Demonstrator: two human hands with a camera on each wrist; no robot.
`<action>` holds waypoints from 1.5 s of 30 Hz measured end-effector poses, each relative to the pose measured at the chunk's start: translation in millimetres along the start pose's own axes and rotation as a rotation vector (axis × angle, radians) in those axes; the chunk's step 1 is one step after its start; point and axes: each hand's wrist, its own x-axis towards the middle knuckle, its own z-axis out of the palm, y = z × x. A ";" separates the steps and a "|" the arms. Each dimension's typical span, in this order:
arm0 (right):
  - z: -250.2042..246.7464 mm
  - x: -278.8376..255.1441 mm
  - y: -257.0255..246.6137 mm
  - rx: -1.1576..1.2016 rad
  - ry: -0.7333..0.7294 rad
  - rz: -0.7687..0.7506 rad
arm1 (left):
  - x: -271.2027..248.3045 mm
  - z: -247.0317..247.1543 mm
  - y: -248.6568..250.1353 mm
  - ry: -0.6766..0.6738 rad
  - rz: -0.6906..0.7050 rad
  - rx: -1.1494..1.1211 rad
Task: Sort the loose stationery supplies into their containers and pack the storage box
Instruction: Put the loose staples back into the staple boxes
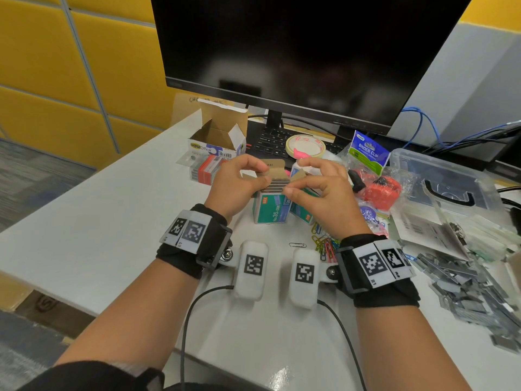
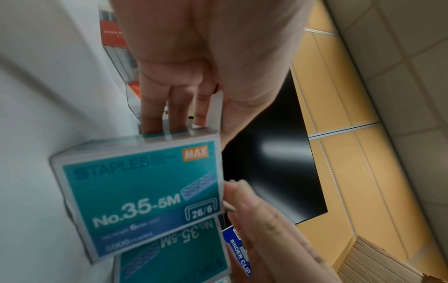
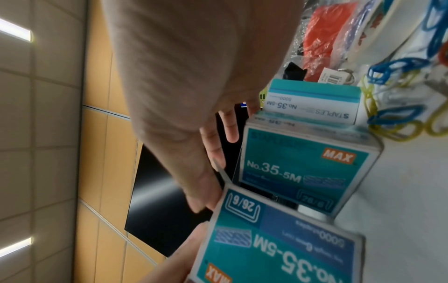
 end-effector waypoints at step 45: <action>15.3 1.7 -4.7 -0.077 -0.019 0.147 | -0.6 -2.2 8.2 -0.032 -0.070 0.010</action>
